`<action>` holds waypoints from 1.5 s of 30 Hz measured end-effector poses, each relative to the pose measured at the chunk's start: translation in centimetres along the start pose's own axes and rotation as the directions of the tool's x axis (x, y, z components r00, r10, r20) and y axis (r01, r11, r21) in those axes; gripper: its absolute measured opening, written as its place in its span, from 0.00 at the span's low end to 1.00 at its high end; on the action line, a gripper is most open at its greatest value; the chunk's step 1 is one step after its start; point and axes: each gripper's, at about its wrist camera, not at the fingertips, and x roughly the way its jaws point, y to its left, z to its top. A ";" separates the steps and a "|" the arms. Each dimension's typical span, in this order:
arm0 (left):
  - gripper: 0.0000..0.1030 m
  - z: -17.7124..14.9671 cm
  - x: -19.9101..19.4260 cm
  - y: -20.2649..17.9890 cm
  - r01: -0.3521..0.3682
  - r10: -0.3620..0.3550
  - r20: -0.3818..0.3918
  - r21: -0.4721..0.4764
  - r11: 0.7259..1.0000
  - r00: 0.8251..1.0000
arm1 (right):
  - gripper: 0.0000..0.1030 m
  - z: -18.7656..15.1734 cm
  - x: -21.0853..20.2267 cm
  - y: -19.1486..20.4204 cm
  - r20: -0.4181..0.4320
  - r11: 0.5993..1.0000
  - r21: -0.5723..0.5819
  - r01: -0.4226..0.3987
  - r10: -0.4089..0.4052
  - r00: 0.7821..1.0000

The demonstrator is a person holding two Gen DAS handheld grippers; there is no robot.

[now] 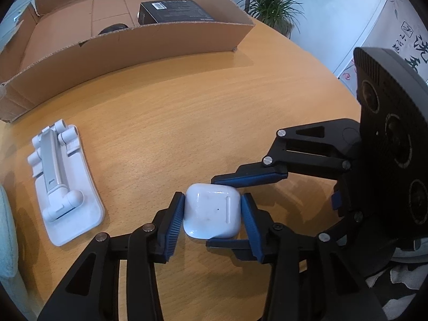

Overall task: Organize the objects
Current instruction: 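Lift the earbuds case with the right gripper and carry it over the box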

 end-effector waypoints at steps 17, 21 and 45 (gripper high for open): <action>0.40 5.8 -4.0 0.7 -0.066 0.063 0.097 0.030 0.997 0.993 | 0.41 6.0 -2.6 -2.6 0.091 0.998 -0.052 0.034 -0.029 0.995; 0.40 7.6 -5.0 1.8 -0.070 0.064 0.115 0.047 0.996 0.991 | 0.41 7.9 -2.9 -3.4 0.107 0.996 -0.067 0.052 -0.045 0.993; 0.40 21.3 -5.6 12.0 -0.096 0.097 0.153 -0.015 0.995 0.983 | 0.41 21.7 -0.2 -14.0 0.119 0.997 -0.074 0.009 0.000 0.993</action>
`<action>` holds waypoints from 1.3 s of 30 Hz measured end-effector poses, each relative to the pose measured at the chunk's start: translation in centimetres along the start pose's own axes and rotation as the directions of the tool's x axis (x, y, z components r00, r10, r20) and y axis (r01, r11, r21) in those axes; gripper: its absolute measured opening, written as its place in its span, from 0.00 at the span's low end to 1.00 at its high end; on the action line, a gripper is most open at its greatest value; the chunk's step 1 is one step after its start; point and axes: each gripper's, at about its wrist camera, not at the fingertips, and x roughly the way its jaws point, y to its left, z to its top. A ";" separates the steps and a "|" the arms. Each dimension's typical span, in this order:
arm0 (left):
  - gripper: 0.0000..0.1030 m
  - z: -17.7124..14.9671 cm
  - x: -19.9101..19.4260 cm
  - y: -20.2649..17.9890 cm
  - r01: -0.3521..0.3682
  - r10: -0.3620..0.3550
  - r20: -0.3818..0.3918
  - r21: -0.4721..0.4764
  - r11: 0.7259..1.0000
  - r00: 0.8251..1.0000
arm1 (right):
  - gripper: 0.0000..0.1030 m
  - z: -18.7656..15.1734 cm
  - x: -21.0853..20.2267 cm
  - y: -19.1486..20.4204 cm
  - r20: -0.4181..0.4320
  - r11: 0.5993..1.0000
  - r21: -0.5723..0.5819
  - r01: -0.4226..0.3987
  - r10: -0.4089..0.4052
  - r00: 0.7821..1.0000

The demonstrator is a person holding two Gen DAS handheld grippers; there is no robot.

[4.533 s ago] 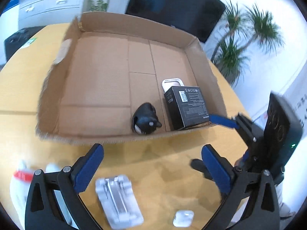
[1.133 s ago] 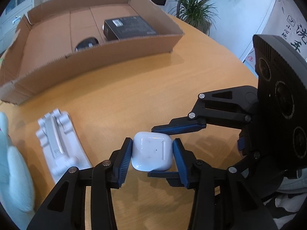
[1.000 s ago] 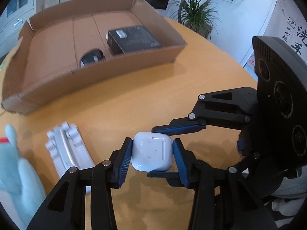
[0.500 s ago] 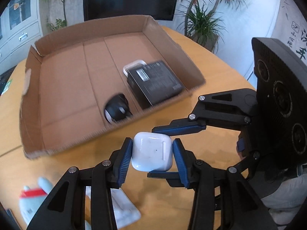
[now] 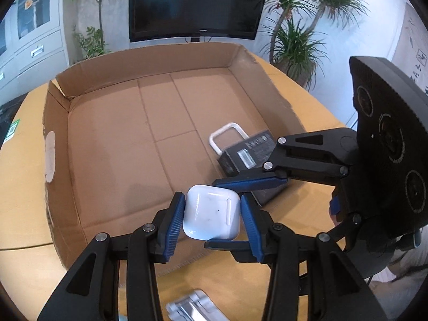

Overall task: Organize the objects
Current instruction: 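Lift the earbuds case with the right gripper and carry it over the box, then open the right gripper to drop the earbuds case into the box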

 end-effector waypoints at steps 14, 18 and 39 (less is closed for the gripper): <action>0.40 0.3 4.0 5.1 0.034 -0.037 -0.037 -0.086 0.996 0.999 | 0.41 1.2 6.4 -3.3 -0.083 0.999 0.022 -0.032 0.034 0.996; 0.40 0.1 5.0 6.1 0.048 -0.054 -0.051 -0.112 0.993 0.997 | 0.41 1.2 7.9 -3.6 -0.121 0.999 0.019 -0.030 0.032 0.992; 0.54 -0.9 7.6 7.0 -0.039 0.022 -0.103 -0.168 0.985 0.994 | 0.42 0.5 11.9 -4.3 -0.257 0.999 0.023 0.029 -0.022 0.966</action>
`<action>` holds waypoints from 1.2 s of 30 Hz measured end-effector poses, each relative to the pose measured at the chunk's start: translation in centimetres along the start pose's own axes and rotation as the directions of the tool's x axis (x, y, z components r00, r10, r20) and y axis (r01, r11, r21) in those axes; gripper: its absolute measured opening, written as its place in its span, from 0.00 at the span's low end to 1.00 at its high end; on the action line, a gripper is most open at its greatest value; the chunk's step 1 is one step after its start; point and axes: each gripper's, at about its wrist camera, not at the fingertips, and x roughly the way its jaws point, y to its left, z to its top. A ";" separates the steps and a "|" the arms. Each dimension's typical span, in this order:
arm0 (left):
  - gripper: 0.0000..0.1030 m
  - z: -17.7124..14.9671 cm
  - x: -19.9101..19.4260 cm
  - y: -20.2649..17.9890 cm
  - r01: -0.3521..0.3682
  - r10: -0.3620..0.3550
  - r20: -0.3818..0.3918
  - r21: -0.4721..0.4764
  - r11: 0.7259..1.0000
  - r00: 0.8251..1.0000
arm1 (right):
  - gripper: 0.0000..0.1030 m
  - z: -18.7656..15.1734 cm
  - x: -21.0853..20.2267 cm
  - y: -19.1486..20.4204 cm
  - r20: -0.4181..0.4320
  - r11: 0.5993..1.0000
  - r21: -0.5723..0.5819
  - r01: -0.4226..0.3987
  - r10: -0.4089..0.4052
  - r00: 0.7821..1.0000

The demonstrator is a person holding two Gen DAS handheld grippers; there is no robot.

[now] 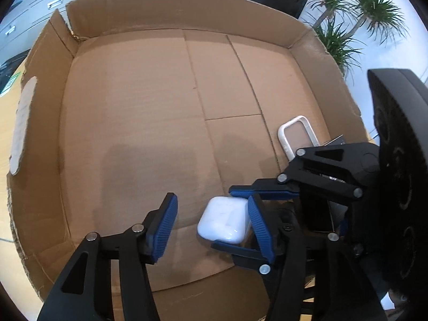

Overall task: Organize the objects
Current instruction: 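Open the right gripper to drop the earbuds case into the box, then move the right tool down to the white phone stand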

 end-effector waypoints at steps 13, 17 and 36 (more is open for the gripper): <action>0.77 -1.9 -5.6 0.2 -0.046 0.067 0.125 -0.166 0.985 0.990 | 0.83 -2.7 -6.5 0.2 0.090 0.989 0.070 0.128 -0.134 0.987; 0.84 -3.9 -9.0 -0.1 -0.032 0.071 0.181 -0.210 0.977 0.981 | 0.93 -4.3 -9.7 0.4 0.139 0.981 0.123 0.150 -0.167 0.976; 0.99 -17.7 -17.1 0.2 -0.007 0.105 0.264 -0.347 0.938 0.959 | 1.00 -11.7 -15.1 7.0 0.320 0.971 0.227 -0.079 0.003 0.947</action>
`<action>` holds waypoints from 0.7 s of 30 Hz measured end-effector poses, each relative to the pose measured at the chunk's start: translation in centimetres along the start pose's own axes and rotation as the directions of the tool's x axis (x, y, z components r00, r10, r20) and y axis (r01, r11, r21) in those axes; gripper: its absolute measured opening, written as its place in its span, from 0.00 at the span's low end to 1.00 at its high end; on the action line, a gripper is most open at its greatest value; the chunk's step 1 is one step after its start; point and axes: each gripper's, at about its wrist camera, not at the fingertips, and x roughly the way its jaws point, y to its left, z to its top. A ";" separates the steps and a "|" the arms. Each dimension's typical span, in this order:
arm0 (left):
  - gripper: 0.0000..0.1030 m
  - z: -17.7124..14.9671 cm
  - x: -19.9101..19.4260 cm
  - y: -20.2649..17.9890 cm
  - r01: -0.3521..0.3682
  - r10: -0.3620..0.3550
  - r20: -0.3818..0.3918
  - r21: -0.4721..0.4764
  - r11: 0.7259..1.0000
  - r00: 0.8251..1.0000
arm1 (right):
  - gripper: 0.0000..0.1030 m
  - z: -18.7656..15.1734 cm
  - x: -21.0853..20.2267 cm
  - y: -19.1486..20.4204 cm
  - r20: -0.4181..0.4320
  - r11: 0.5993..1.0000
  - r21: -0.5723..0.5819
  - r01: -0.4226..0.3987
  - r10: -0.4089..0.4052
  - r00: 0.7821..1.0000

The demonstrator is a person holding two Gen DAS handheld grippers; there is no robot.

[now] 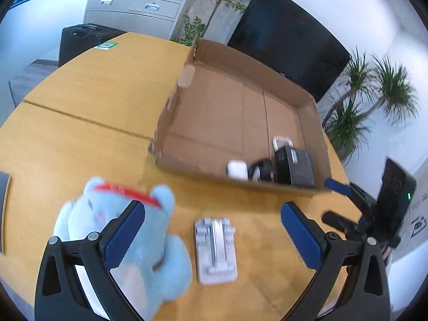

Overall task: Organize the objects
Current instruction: 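Move the right tool down to the white phone stand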

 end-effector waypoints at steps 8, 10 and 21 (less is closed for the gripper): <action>0.99 -8.9 2.0 -4.6 -0.080 0.081 0.003 0.142 0.987 0.997 | 1.00 -3.4 4.5 0.0 -0.108 0.995 0.077 -0.056 0.064 0.992; 0.99 -10.8 3.6 -5.3 -0.106 0.110 -0.008 0.174 0.979 0.994 | 1.00 -4.0 5.8 -0.2 -0.134 0.992 0.106 -0.072 0.086 0.987; 0.99 -13.7 7.5 -5.0 -0.224 0.225 0.011 0.149 0.963 0.974 | 1.00 -4.3 12.3 0.7 -0.249 0.973 0.186 -0.136 0.181 0.952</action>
